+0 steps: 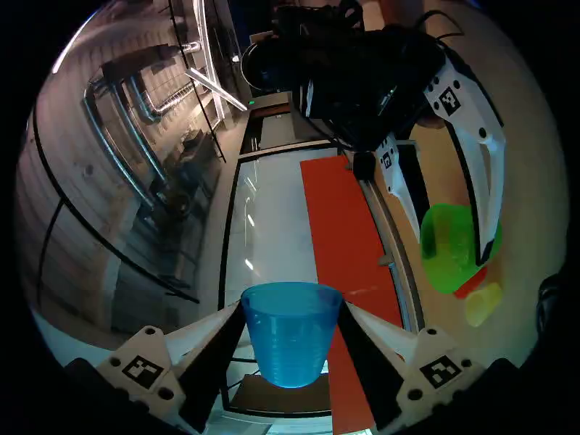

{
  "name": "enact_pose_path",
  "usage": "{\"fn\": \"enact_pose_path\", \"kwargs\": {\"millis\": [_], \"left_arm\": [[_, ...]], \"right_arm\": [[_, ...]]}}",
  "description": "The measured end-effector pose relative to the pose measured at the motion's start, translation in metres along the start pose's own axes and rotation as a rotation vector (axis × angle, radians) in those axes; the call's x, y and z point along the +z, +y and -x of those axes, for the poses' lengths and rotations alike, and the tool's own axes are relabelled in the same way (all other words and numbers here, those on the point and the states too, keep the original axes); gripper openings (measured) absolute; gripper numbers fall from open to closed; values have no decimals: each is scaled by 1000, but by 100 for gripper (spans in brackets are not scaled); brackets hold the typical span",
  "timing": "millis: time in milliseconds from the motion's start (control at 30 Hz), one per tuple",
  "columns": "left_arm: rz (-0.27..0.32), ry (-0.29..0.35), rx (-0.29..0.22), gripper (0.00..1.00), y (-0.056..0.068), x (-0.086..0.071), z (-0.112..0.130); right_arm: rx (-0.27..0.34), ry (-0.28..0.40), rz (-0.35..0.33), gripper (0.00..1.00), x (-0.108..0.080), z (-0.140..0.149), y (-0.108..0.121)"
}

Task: Pour water

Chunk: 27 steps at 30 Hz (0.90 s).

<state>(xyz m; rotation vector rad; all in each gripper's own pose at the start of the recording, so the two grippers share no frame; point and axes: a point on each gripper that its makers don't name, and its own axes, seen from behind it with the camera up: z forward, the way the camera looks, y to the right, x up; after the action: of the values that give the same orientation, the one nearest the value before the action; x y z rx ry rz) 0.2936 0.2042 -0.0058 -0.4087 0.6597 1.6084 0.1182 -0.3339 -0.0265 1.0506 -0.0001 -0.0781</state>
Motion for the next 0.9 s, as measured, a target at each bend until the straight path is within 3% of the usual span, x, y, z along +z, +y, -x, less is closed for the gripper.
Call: {"fn": "enact_pose_path", "kwargs": {"millis": [200,467,667,900], "left_arm": [[-11,7,22,87,-2,0,-4],[-1,11,-30,87,-1,2,-2],[26,15,-164,87,9,5,2],[36,4,-361,87,15,6,9]], "right_arm": [[1,2,1,91,0,1,0],[3,5,4,91,0,1,1],[6,11,7,91,-1,-1,2],[7,12,11,91,-3,0,3]]}}
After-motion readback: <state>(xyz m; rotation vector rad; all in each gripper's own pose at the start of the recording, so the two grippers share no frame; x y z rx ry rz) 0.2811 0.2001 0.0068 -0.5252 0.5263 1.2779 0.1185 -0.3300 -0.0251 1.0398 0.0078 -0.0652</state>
